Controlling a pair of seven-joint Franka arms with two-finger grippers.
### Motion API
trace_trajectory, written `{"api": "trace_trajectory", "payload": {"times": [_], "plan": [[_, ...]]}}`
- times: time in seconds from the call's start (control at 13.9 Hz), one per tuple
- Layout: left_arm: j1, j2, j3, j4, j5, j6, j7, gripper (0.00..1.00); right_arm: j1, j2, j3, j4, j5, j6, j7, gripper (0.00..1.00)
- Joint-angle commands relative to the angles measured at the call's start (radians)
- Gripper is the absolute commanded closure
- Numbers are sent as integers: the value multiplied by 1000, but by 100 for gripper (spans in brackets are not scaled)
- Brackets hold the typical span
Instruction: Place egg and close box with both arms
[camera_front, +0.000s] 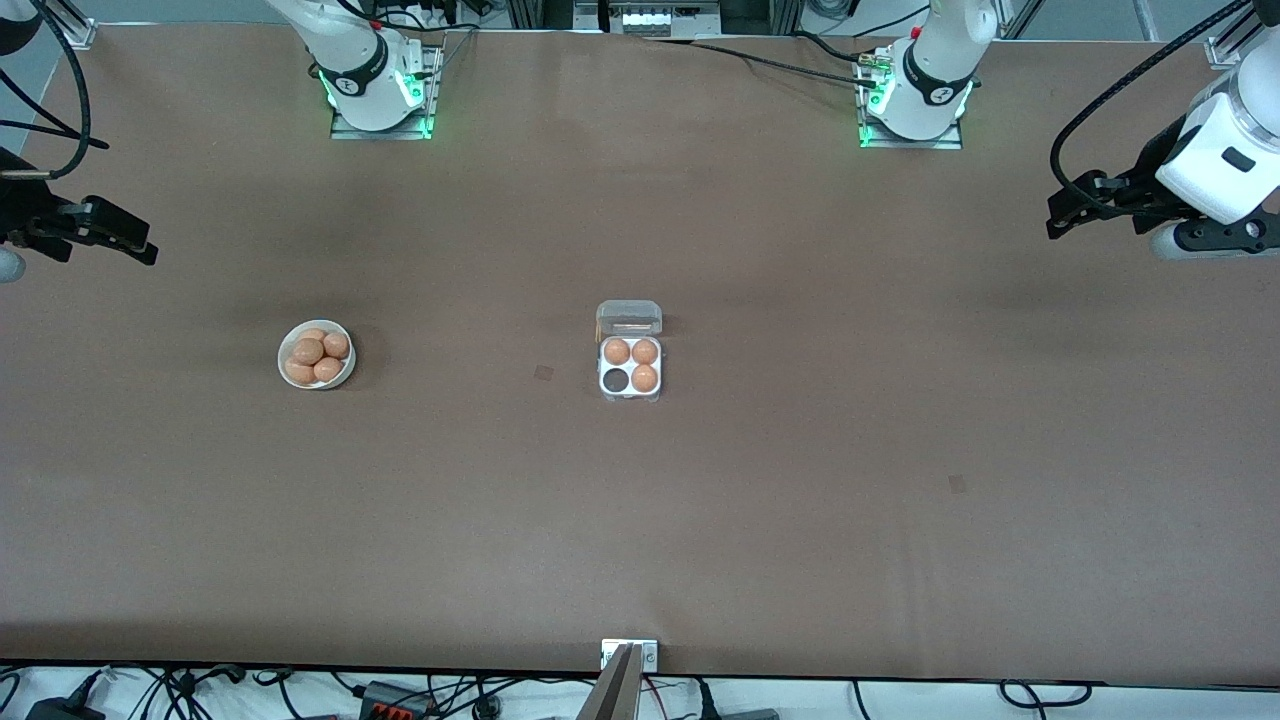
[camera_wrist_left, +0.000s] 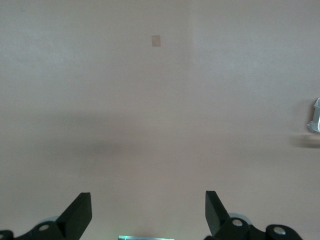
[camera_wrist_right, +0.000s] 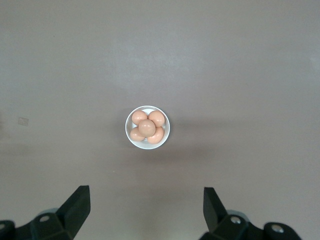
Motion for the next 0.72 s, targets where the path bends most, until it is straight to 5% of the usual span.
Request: {"api": "trace_trajectory", "payload": {"times": [0.0, 0.65], "plan": [[4, 13, -6, 29, 14, -3, 2, 0, 9, -36, -8, -33, -12, 8, 3, 0], [4, 13, -5, 29, 14, -3, 5, 0, 13, 30, -3, -33, -16, 59, 0, 0]]}}
